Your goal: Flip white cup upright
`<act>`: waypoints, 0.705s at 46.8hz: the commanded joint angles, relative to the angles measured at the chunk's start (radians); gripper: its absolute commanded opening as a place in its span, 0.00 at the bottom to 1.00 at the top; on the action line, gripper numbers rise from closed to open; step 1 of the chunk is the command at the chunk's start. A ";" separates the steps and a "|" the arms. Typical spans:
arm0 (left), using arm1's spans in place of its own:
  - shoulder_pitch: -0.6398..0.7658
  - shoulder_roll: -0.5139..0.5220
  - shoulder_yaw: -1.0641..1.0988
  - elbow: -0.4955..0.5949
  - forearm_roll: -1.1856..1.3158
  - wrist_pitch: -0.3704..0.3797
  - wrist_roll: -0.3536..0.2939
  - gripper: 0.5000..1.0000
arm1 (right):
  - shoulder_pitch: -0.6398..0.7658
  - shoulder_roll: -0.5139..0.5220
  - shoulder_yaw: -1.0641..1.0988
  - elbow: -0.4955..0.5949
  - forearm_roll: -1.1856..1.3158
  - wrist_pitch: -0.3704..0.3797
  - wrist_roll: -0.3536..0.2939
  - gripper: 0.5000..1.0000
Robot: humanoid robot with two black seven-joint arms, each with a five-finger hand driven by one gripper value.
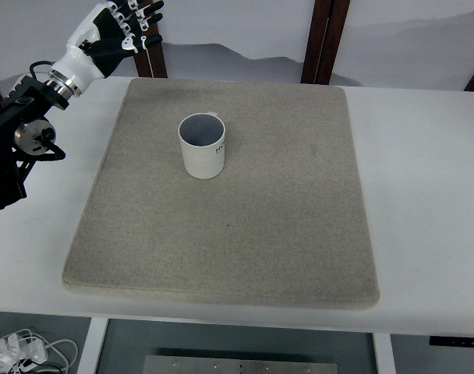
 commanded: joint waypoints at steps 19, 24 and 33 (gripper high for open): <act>0.006 0.005 -0.002 0.056 -0.459 -0.012 0.000 0.97 | 0.000 0.000 0.000 0.000 0.001 0.000 0.000 0.90; 0.009 -0.003 0.000 0.105 -0.558 -0.003 0.069 0.97 | 0.000 0.000 0.000 0.000 0.000 0.000 -0.001 0.90; 0.009 -0.027 -0.034 0.139 -0.592 0.053 0.227 0.97 | 0.000 0.000 0.000 0.000 0.001 0.000 -0.001 0.90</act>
